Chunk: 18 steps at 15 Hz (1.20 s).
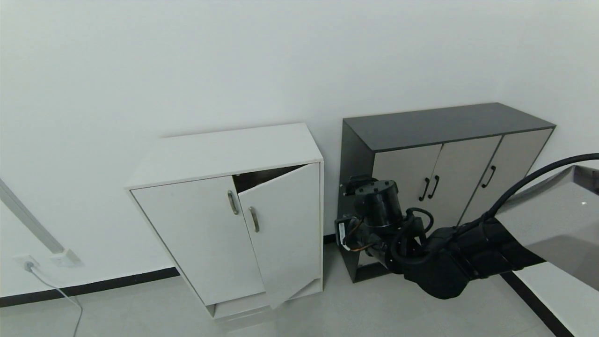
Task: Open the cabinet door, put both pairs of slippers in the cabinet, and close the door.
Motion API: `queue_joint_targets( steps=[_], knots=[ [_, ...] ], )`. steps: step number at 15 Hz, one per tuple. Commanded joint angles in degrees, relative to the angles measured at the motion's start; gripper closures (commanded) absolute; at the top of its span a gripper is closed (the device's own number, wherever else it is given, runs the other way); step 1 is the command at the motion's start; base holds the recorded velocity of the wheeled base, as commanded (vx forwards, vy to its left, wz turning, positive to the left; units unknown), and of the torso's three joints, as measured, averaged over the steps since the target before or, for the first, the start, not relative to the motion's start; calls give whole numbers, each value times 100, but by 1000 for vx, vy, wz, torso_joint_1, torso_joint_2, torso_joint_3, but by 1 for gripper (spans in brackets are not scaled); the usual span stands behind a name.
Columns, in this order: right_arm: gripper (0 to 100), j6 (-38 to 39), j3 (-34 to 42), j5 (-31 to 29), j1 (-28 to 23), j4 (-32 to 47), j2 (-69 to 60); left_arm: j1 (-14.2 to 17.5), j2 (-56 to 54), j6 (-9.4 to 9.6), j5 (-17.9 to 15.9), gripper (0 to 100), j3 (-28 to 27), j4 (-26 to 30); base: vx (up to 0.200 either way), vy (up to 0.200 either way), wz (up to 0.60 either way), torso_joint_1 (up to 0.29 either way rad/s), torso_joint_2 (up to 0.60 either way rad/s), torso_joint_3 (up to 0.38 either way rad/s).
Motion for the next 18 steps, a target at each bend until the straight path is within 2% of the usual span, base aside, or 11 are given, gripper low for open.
queue_joint_targets(
  steps=[1, 3, 6, 9, 11, 18],
  knots=[
    [100, 8, 25, 7, 10, -18, -2, 1, 0, 0, 1, 100, 1, -1, 0, 0, 600, -2, -2, 2],
    [100, -1, 219, 350, 10, -123, -20, 1, 0, 0, 1, 100, 1, -1, 0, 0, 300, 1, -1, 1],
    [100, -159, 588, 693, -8, -765, -2, 1, 0, 0, 9, 100, 1, -1, 0, 0, 0, 0, 0, 0],
    [100, -423, 1291, 1642, -96, -1670, -2, 1, 0, 0, 1, 100, 1, -1, 0, 0, 0, 0, 0, 0],
    [100, -493, 1511, 2020, -166, -1995, 59, 1, 0, 9, 1, 100, 1, -1, 0, 0, 0, 0, 0, 0],
    [100, -493, 1528, 2117, -166, -2004, 156, 1, 0, 9, 1, 100, 1, -1, 200, 0, 0, -3, 0, 2]
  ],
)
